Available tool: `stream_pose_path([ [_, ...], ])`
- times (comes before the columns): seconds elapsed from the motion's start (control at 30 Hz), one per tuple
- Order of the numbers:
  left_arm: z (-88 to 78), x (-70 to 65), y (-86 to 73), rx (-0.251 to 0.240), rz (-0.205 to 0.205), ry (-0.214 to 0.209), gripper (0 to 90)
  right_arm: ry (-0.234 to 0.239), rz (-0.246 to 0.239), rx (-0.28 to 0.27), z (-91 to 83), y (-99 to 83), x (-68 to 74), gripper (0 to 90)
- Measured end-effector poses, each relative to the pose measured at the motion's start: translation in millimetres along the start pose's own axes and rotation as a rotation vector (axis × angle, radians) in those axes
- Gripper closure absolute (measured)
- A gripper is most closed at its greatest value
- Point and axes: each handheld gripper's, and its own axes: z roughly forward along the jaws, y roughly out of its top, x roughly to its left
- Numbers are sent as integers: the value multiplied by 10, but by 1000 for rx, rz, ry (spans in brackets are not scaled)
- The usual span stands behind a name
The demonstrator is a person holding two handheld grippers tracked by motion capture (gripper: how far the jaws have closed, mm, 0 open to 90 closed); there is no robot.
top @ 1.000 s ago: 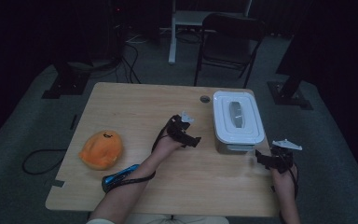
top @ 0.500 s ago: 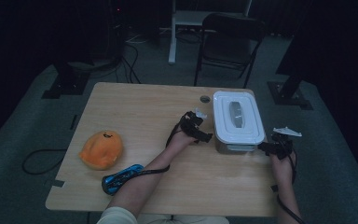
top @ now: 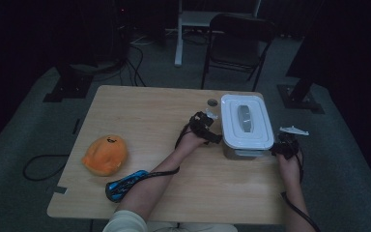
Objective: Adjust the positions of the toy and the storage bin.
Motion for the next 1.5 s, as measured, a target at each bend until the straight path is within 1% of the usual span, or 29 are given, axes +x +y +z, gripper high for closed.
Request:
stream_pose_path([
  [0.07,-12,7,2,3,0,5,15,15,-4,-4,-1,1,7,208],
  [0.17,-31,24,-3,-6,-6,9,16,70,-12,-10,0,-1,31,216],
  [0.23,-57,33,-6,-7,4,18,19,111,-16,-11,6,-4,53,225],
  [0.37,-76,35,-5,-7,10,17,19,102,-31,-14,4,1,92,234],
  [0.4,-112,24,-2,4,23,31,19,103,-39,-16,3,7,111,238],
  [0.43,-126,19,-5,8,27,37,19,105,-43,-19,2,9,118,239],
  [0.6,-180,26,-71,20,28,22,19,119,-50,-17,4,19,168,248],
  [0.63,-192,23,-86,19,24,26,19,123,-52,-16,5,24,180,249],
  [0.67,-212,28,-97,21,33,32,19,127,-58,-19,7,28,197,249],
  [0.77,-271,47,-137,30,34,39,19,137,-75,-15,14,45,259,249],
  [0.9,-360,80,-210,35,33,42,19,155,-94,-18,21,57,349,250],
  [0.93,-360,80,-210,35,33,42,19,155,-94,-18,21,57,349,250],
  [0.97,-360,80,-210,35,33,42,19,160,-98,-19,24,58,376,250],
  [1.0,-424,101,-275,32,25,46,19,168,-104,-20,32,62,423,251],
  [1.07,-473,117,-317,36,25,48,20,176,-109,-20,37,66,474,251],
  [1.23,-609,136,-430,40,34,65,19,195,-140,-18,36,75,625,253],
  [1.37,-715,158,-525,42,34,67,19,213,-151,-16,37,73,730,253],
  [1.5,-822,174,-607,47,45,78,19,232,-166,-18,47,75,840,253],
])
